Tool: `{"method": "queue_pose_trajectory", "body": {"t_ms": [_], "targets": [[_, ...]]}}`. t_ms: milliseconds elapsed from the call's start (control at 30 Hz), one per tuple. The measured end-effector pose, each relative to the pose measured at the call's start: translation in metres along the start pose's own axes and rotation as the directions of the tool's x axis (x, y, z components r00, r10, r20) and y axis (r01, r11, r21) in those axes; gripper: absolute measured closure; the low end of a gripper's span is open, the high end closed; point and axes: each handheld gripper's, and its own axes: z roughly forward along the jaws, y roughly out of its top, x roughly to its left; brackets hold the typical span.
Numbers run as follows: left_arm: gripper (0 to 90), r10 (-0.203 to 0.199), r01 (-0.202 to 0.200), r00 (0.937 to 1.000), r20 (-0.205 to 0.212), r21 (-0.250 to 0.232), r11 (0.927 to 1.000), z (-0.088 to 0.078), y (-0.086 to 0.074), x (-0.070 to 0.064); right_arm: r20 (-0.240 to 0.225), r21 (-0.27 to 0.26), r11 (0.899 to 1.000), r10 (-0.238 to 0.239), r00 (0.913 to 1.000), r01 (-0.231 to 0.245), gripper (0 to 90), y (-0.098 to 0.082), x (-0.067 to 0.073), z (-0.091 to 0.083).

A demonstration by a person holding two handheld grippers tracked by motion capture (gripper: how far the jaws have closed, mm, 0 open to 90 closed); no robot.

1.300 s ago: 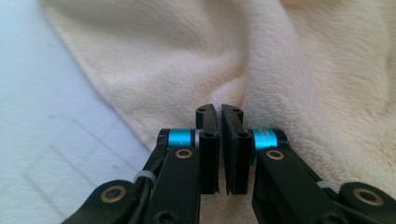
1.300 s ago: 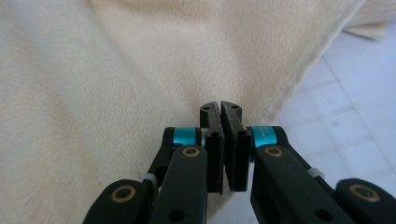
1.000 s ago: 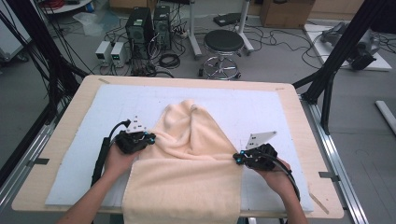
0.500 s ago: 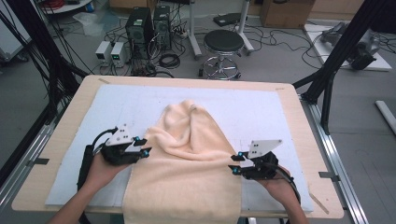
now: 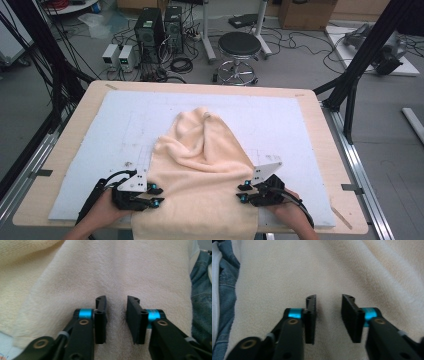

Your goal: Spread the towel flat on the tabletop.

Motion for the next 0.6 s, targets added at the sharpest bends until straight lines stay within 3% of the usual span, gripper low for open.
{"method": "queue_pose_trajectory", "body": {"t_ms": [67,167,233,267,300,333,367,433,500,533,600], "targets": [[83.7,-0.015,0.015,0.9999,0.005,0.001,0.9999,0.000,0.001,0.000,-0.021,0.001,1.000,-0.015,0.9997,0.015,86.0,0.001,-0.001,0.001],[85.6,-0.009,0.008,1.0000,0.005,0.022,0.9997,-0.002,0.003,-0.004,-0.048,0.011,1.000,-0.018,0.9987,0.018,87.3,0.003,0.001,-0.001],[85.7,0.017,-0.017,0.9999,0.001,0.002,0.9999,-0.015,0.003,-0.020,-0.069,0.007,0.999,-0.040,0.9968,0.040,87.3,0.003,0.009,-0.003],[85.7,0.017,-0.017,0.9999,0.001,0.002,0.9999,-0.015,0.003,-0.020,-0.069,0.007,0.999,-0.040,0.9968,0.040,87.3,0.003,0.009,-0.003],[85.7,0.025,-0.025,0.9997,0.004,-0.006,0.9997,-0.021,0.004,-0.026,-0.073,-0.004,0.998,-0.066,0.9951,0.066,87.3,0.004,0.022,-0.009],[85.7,0.024,-0.024,0.9997,0.001,-0.015,0.9996,-0.028,0.004,-0.034,-0.073,-0.004,0.998,-0.066,0.9951,0.066,87.3,0.004,0.022,-0.009],[85.7,0.027,-0.027,0.9996,0.005,-0.029,0.9992,-0.036,0.004,-0.045,-0.077,-0.024,0.996,-0.092,0.9928,0.090,87.3,0.005,0.039,-0.017],[85.7,0.029,-0.028,0.9994,0.018,-0.048,0.9985,-0.048,0.005,-0.060,-0.083,-0.031,0.996,-0.092,0.9923,0.089,87.2,0.005,0.046,-0.021],[85.3,0.044,-0.042,0.9985,0.033,-0.059,0.9973,-0.059,0.004,-0.077,-0.112,-0.048,0.994,-0.107,0.9879,0.102,85.5,0.005,0.061,-0.029],[77.8,0.046,-0.044,0.9985,0.030,-0.063,0.9970,-0.061,0.004,-0.080,-0.129,-0.065,0.994,-0.101,0.9865,0.093,75.4,0.005,0.072,-0.035],[73.2,0.036,-0.036,0.9993,0.008,-0.073,0.9967,-0.063,0.004,-0.080,-0.123,-0.077,0.993,-0.097,0.9877,0.088,74.0,0.007,0.073,-0.037]]}}
